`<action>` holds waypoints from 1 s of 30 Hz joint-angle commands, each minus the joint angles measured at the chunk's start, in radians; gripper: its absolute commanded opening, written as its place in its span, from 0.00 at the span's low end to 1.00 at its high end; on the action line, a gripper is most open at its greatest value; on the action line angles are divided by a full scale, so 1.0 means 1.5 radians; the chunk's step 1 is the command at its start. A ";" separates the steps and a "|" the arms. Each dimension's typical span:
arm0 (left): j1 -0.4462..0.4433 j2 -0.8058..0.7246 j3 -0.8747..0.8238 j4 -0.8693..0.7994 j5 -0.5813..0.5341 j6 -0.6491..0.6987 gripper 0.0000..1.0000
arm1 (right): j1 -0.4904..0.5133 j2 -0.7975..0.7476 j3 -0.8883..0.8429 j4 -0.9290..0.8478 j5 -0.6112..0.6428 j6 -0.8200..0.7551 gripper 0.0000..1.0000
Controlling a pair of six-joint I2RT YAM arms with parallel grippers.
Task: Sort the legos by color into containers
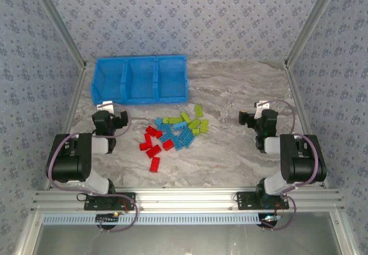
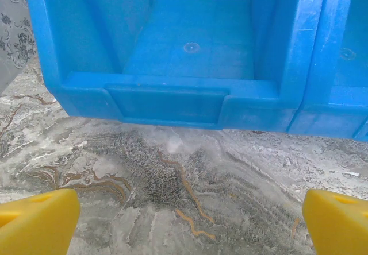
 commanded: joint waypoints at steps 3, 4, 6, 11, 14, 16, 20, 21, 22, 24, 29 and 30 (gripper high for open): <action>-0.002 -0.006 0.014 0.014 0.012 -0.005 0.99 | 0.000 0.002 0.012 0.005 0.002 -0.009 1.00; -0.002 -0.006 0.014 0.015 0.012 -0.005 0.99 | -0.001 0.001 0.012 0.005 0.002 -0.009 1.00; -0.003 -0.005 0.014 0.014 0.011 -0.005 0.99 | -0.001 0.002 0.012 0.005 0.002 -0.009 1.00; -0.002 -0.005 0.014 0.014 0.012 -0.006 0.99 | -0.006 0.001 0.012 0.005 -0.009 -0.006 1.00; -0.002 -0.005 0.013 0.014 0.012 -0.006 0.99 | -0.008 0.002 0.012 0.005 -0.009 -0.005 1.00; -0.003 -0.005 0.013 0.015 0.012 -0.006 0.99 | -0.008 0.002 0.012 0.005 -0.010 -0.005 1.00; -0.003 -0.006 0.014 0.014 0.012 -0.006 0.99 | 0.014 -0.080 0.016 -0.075 0.048 -0.007 1.00; -0.003 -0.006 0.013 0.015 0.012 -0.006 0.99 | 0.020 -0.132 0.046 -0.186 0.070 0.009 1.00; -0.002 -0.006 0.013 0.015 0.012 -0.005 0.99 | 0.023 -0.171 0.076 -0.264 0.083 0.031 1.00; -0.002 -0.005 0.013 0.016 0.012 -0.005 0.99 | 0.030 -0.239 0.113 -0.404 0.093 0.074 1.00; -0.015 -0.051 0.011 -0.018 -0.007 0.006 0.99 | 0.040 -0.379 0.175 -0.701 0.055 0.262 1.00; -0.027 -0.076 0.013 -0.046 -0.028 0.012 0.99 | 0.041 -0.393 0.187 -0.747 0.028 0.281 1.00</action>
